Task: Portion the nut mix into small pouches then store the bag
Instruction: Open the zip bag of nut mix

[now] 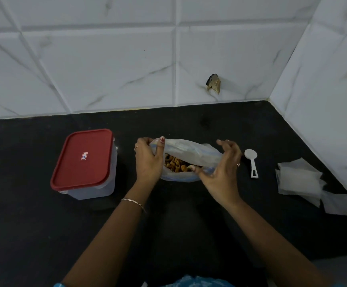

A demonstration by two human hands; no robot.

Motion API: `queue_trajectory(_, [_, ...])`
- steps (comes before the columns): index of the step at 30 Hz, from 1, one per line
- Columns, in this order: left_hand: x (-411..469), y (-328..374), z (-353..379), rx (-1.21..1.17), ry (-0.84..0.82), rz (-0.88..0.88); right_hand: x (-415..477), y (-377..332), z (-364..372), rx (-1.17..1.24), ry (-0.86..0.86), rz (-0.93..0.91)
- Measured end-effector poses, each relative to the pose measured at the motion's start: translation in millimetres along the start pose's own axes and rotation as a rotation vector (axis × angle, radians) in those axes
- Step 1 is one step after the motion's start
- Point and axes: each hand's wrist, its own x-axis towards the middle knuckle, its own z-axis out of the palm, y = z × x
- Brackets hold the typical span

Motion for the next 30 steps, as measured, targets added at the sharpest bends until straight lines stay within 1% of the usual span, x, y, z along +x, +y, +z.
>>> queue_trajectory(1, [0, 1, -2, 0.033, -0.001, 0.013, -1, 2, -1, 0.002, 0.009, -0.017])
queue_trajectory(3, [1, 3, -5, 0.091, 0.007, 0.067, -1, 6, -6, -0.008, 0.036, 0.014])
queue_trajectory(6, [1, 6, -7, 0.195, 0.003, 0.176, 10, 12, -19, -0.158, 0.05, 0.04])
queue_trajectory(7, [2, 7, -7, 0.229, -0.012, 0.213, 16, 15, -25, -0.205, 0.037, 0.036])
queue_trajectory(9, [6, 6, -12, 0.264, -0.066, 0.264, 31, 15, -32, -0.188, -0.011, 0.058])
queue_trajectory(12, [12, 4, -20, 0.305, -0.181, 0.278, 49, 10, -37, -0.034, -0.047, 0.173])
queue_trajectory(13, [14, 4, -22, 0.315, -0.217, 0.265, 55, 8, -38, 0.05, -0.079, 0.256])
queue_trajectory(15, [19, 4, -23, 0.306, -0.253, 0.229, 68, 3, -38, 0.294, -0.182, 0.467])
queue_trajectory(17, [26, 4, -21, 0.256, -0.245, 0.188, 79, 1, -38, 0.518, -0.315, 0.665])
queue_trajectory(19, [36, 7, -17, 0.183, -0.209, 0.129, 89, 0, -36, 0.7, -0.391, 0.816])
queue_trajectory(22, [54, 11, -12, 0.069, -0.199, 0.016, 101, -1, -29, 0.935, -0.343, 0.971])
queue_trajectory(24, [66, 16, -10, -0.042, -0.215, -0.045, 109, -5, -24, 1.044, -0.294, 0.997])
queue_trajectory(26, [78, 25, -7, -0.212, -0.199, -0.071, 119, -8, -21, 1.068, -0.28, 0.939])
queue_trajectory(28, [89, 32, -7, -0.391, -0.19, -0.08, 128, -13, -22, 0.994, -0.304, 0.835])
queue_trajectory(30, [93, 34, -10, -0.438, -0.239, -0.043, 130, -15, -25, 0.796, -0.345, 0.72])
